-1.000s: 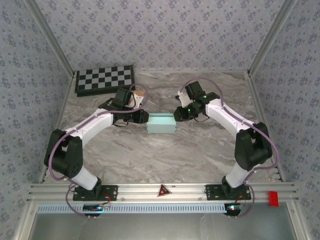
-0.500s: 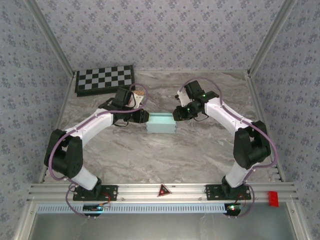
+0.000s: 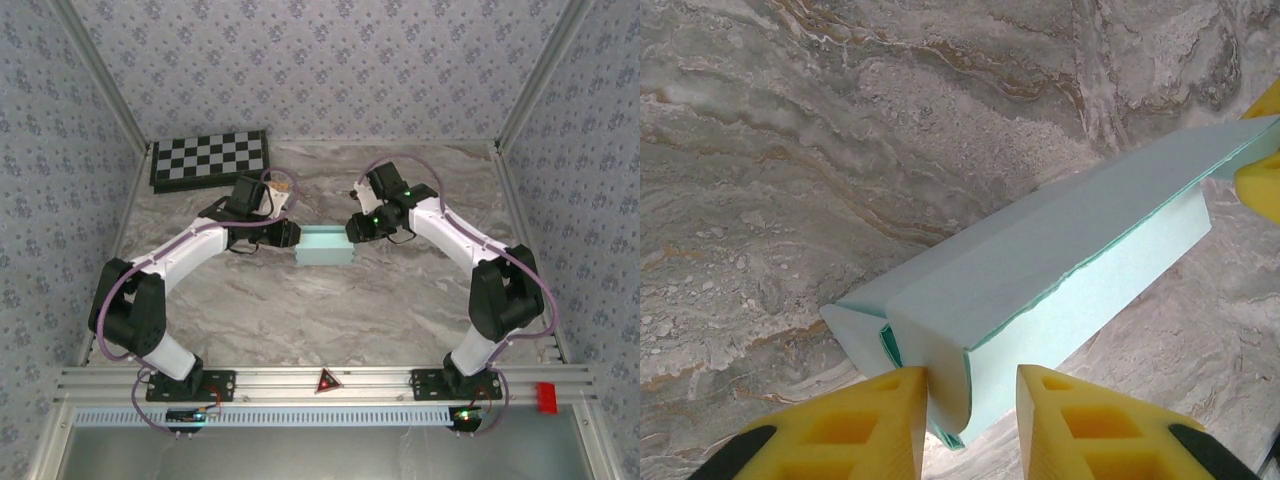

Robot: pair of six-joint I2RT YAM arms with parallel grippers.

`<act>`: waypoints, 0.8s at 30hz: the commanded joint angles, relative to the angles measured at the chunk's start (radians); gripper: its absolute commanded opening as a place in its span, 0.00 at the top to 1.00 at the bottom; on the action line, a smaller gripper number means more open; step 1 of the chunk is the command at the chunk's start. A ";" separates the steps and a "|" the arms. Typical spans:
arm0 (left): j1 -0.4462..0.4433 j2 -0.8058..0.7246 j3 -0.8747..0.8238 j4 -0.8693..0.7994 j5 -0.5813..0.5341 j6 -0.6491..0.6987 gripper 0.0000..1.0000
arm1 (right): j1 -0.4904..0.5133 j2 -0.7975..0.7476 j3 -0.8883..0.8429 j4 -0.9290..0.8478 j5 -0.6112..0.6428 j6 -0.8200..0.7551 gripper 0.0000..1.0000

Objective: Fold the paper box

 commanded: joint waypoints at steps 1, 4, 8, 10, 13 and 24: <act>-0.005 -0.028 -0.005 0.007 0.001 -0.011 0.70 | 0.008 -0.033 -0.020 -0.010 0.022 -0.014 0.69; -0.006 -0.027 -0.006 0.008 0.001 -0.012 0.70 | 0.007 -0.034 -0.023 -0.011 0.026 -0.013 0.69; -0.005 -0.029 -0.012 0.009 -0.002 -0.014 0.70 | 0.008 -0.032 -0.022 -0.013 0.028 -0.009 0.73; -0.005 -0.030 -0.012 0.008 -0.002 -0.014 0.71 | 0.008 -0.032 -0.017 -0.013 0.027 -0.006 0.76; -0.006 -0.028 -0.014 0.011 0.001 -0.015 0.71 | 0.008 -0.031 -0.008 -0.013 0.014 -0.002 0.81; -0.008 -0.015 -0.014 0.019 0.006 -0.018 0.71 | 0.008 -0.026 0.014 -0.019 -0.013 0.001 0.87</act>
